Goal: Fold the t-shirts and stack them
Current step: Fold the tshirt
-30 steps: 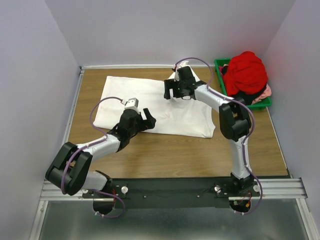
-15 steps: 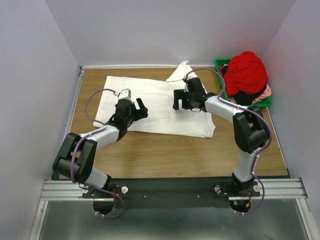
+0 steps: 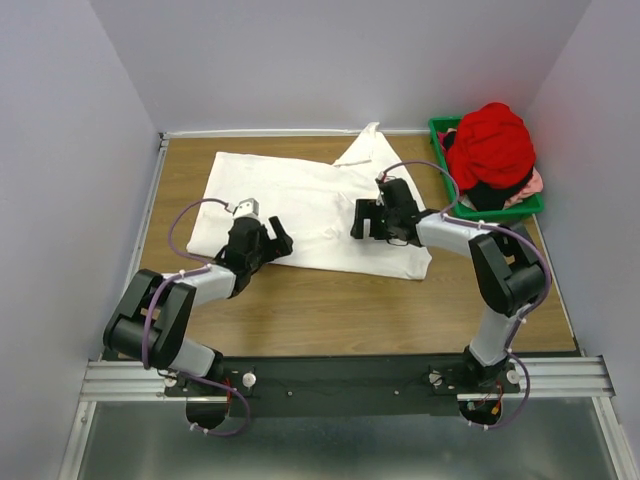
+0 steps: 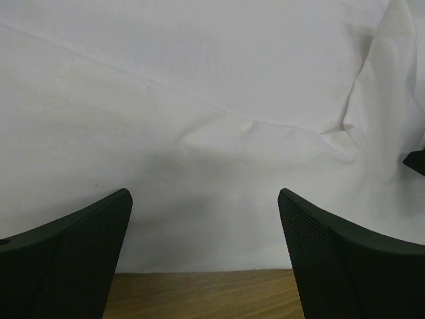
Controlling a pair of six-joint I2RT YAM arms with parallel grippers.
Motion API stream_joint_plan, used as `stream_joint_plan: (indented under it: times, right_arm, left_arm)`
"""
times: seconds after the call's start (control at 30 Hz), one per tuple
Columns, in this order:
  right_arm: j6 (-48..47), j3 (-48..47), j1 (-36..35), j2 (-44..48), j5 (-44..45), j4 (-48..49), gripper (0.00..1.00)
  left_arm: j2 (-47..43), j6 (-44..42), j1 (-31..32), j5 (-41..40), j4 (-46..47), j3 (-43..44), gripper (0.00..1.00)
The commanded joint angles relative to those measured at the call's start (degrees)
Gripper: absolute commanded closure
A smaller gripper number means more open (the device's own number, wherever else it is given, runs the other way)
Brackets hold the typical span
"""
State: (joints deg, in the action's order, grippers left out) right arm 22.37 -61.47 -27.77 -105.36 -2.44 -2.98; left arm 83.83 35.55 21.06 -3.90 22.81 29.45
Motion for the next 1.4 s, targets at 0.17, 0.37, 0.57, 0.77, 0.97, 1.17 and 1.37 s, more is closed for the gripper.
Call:
stream_joint_plan:
  times: [0.17, 0.37, 0.57, 0.77, 0.97, 1.17, 1.37]
  right_arm:
    - [6.19, 12.33, -0.36, 6.21, 1.99, -3.69, 0.02]
    - [8.04, 17.26, -0.35, 11.93, 5.6, -6.07, 0.02]
    - [8.57, 20.08, -0.36, 16.94, 9.03, -9.14, 0.02]
    - [6.02, 16.75, -0.27, 21.42, 7.28, -10.37, 0.02]
    - [5.4, 12.79, -1.14, 23.62, 3.06, -10.64, 0.03]
    - [7.24, 13.22, -4.48, 22.48, 2.88, -9.59, 0.03]
    - [8.39, 17.69, -4.49, 20.46, 7.08, -8.53, 0.03]
  left_arm:
    - [-6.4, 4.96, 0.21, 2.32, 2.15, -6.24, 0.02]
    - [-11.93, 7.25, 1.61, 2.06, 0.32, -9.85, 0.02]
    - [-19.75, 8.92, 3.46, 1.01, -3.47, -10.91, 0.03]
    - [-14.6, 4.97, 4.87, -1.45, -3.82, -3.8, 0.03]
    - [-2.81, 2.33, 9.35, -4.88, -3.47, 4.38, 0.03]
    - [4.05, 4.96, 10.76, -5.41, 1.44, 2.72, 0.02]
    - [3.36, 9.26, 13.3, -8.3, 3.91, -2.9, 0.02]
